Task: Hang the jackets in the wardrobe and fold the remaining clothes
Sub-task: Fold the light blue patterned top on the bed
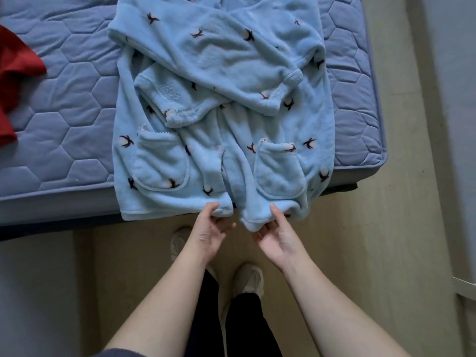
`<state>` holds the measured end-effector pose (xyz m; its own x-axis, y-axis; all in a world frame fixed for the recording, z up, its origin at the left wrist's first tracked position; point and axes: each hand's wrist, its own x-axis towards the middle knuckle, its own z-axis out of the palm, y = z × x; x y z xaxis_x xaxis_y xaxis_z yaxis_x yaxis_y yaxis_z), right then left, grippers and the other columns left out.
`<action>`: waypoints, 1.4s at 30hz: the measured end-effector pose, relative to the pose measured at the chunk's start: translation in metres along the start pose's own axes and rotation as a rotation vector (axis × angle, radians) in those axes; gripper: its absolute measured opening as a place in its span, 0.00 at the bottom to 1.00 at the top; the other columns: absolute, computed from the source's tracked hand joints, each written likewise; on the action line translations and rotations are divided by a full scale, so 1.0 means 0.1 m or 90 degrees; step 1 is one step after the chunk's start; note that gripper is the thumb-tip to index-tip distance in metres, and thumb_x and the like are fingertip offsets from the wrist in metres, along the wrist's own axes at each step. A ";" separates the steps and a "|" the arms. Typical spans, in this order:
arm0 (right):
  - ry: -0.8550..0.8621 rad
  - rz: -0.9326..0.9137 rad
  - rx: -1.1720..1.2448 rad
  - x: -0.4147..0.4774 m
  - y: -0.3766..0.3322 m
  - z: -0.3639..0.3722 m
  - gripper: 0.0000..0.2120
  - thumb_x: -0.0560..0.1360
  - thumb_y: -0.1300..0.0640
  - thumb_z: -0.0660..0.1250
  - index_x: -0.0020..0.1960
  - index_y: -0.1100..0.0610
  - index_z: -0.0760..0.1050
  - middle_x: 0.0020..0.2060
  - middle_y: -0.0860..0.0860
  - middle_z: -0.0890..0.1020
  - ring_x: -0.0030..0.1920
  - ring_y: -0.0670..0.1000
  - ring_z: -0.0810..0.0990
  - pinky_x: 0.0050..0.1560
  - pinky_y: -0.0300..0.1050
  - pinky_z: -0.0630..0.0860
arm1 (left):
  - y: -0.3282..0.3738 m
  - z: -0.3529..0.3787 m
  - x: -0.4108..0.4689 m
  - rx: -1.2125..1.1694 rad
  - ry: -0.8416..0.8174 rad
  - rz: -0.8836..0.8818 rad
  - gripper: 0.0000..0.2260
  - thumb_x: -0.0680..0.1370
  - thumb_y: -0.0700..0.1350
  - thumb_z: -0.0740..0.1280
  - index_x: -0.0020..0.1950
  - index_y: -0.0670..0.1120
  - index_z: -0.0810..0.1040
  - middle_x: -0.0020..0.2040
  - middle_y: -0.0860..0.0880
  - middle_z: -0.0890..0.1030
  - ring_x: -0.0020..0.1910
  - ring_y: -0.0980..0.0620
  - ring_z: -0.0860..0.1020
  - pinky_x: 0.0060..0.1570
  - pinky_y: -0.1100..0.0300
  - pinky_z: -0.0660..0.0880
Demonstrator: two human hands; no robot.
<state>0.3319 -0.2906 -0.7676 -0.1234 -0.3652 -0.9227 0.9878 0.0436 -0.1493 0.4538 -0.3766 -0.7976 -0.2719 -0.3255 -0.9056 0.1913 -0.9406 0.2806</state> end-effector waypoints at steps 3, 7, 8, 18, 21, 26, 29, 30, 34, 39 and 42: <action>-0.044 0.039 -0.055 -0.14 0.00 0.02 0.16 0.70 0.61 0.68 0.57 0.62 0.78 0.52 0.59 0.83 0.50 0.57 0.83 0.43 0.46 0.80 | -0.02 -0.02 0.01 0.014 0.050 0.018 0.12 0.79 0.49 0.63 0.58 0.45 0.77 0.51 0.45 0.82 0.45 0.48 0.80 0.44 0.54 0.74; -0.055 0.056 -0.071 -0.23 0.02 0.03 0.10 0.70 0.62 0.68 0.52 0.62 0.78 0.39 0.54 0.85 0.31 0.47 0.81 0.25 0.36 0.73 | -0.10 -0.13 -0.05 0.182 0.142 -0.013 0.13 0.78 0.47 0.67 0.57 0.39 0.78 0.49 0.40 0.83 0.45 0.44 0.82 0.40 0.55 0.77; -0.004 0.036 -0.104 -0.21 0.05 0.01 0.09 0.72 0.63 0.68 0.51 0.61 0.77 0.37 0.53 0.84 0.29 0.46 0.80 0.24 0.37 0.73 | -0.11 -0.17 -0.08 0.220 0.139 -0.027 0.13 0.77 0.46 0.68 0.56 0.38 0.78 0.47 0.41 0.84 0.43 0.45 0.82 0.36 0.58 0.77; 0.264 -0.040 -0.109 0.23 -0.35 -0.35 0.20 0.80 0.53 0.63 0.70 0.55 0.67 0.66 0.54 0.73 0.61 0.57 0.74 0.55 0.58 0.74 | 0.59 -0.77 -0.01 -0.048 0.340 0.092 0.14 0.81 0.45 0.60 0.67 0.44 0.71 0.59 0.43 0.77 0.53 0.45 0.77 0.49 0.50 0.74; 0.262 -0.091 -0.045 0.31 -0.62 -0.26 0.18 0.80 0.52 0.59 0.68 0.56 0.70 0.64 0.57 0.76 0.58 0.58 0.77 0.53 0.55 0.76 | 0.90 -0.94 0.01 -0.048 0.390 0.146 0.15 0.82 0.46 0.60 0.69 0.47 0.69 0.65 0.45 0.75 0.58 0.45 0.75 0.55 0.49 0.73; 0.255 -0.129 -0.058 0.33 -0.80 -0.24 0.14 0.76 0.48 0.65 0.58 0.53 0.78 0.46 0.51 0.84 0.44 0.51 0.82 0.37 0.42 0.79 | 1.02 -1.03 -0.03 -0.043 0.411 0.176 0.09 0.79 0.42 0.66 0.59 0.44 0.75 0.54 0.45 0.80 0.55 0.44 0.79 0.50 0.48 0.78; 0.262 -0.125 -0.124 0.30 -0.80 -0.35 0.10 0.74 0.59 0.67 0.55 0.52 0.76 0.41 0.50 0.82 0.38 0.49 0.80 0.31 0.39 0.75 | 1.02 -1.06 -0.04 -0.006 0.377 0.186 0.06 0.77 0.39 0.67 0.51 0.47 0.73 0.50 0.45 0.79 0.47 0.46 0.80 0.44 0.52 0.79; 0.268 -0.123 -0.159 0.28 -0.80 -0.42 0.11 0.74 0.61 0.68 0.56 0.53 0.76 0.42 0.51 0.82 0.39 0.49 0.81 0.33 0.40 0.75 | 1.04 -1.07 -0.07 0.018 0.337 0.167 0.05 0.77 0.38 0.66 0.48 0.48 0.73 0.47 0.45 0.80 0.43 0.48 0.80 0.39 0.56 0.78; 0.438 -0.194 -0.302 0.16 -0.88 -0.79 0.10 0.74 0.57 0.71 0.54 0.56 0.76 0.45 0.54 0.81 0.45 0.54 0.80 0.48 0.48 0.78 | 1.18 -1.37 -0.19 0.158 0.378 0.165 0.09 0.74 0.35 0.67 0.39 0.48 0.73 0.39 0.46 0.78 0.36 0.51 0.77 0.30 0.61 0.77; 0.466 -0.293 -0.369 0.00 -0.99 -0.75 0.07 0.73 0.56 0.69 0.41 0.59 0.73 0.37 0.53 0.75 0.36 0.51 0.72 0.37 0.43 0.70 | 1.28 -1.49 -0.31 0.277 0.392 0.196 0.05 0.73 0.38 0.70 0.47 0.45 0.77 0.47 0.44 0.79 0.38 0.52 0.77 0.39 0.57 0.75; 0.442 -0.344 -0.342 -0.04 -0.97 -0.68 0.07 0.74 0.58 0.69 0.48 0.60 0.74 0.42 0.55 0.77 0.41 0.54 0.75 0.44 0.48 0.75 | 1.22 -1.46 -0.33 0.253 0.397 0.220 0.14 0.75 0.40 0.70 0.60 0.42 0.77 0.51 0.44 0.79 0.43 0.51 0.79 0.46 0.55 0.75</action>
<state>0.2298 -0.2301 -0.7735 -0.7343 0.1508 -0.6619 0.6327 0.5053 -0.5868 0.6235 -0.4660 -0.7801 0.3391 -0.6000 -0.7246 -0.2130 -0.7992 0.5621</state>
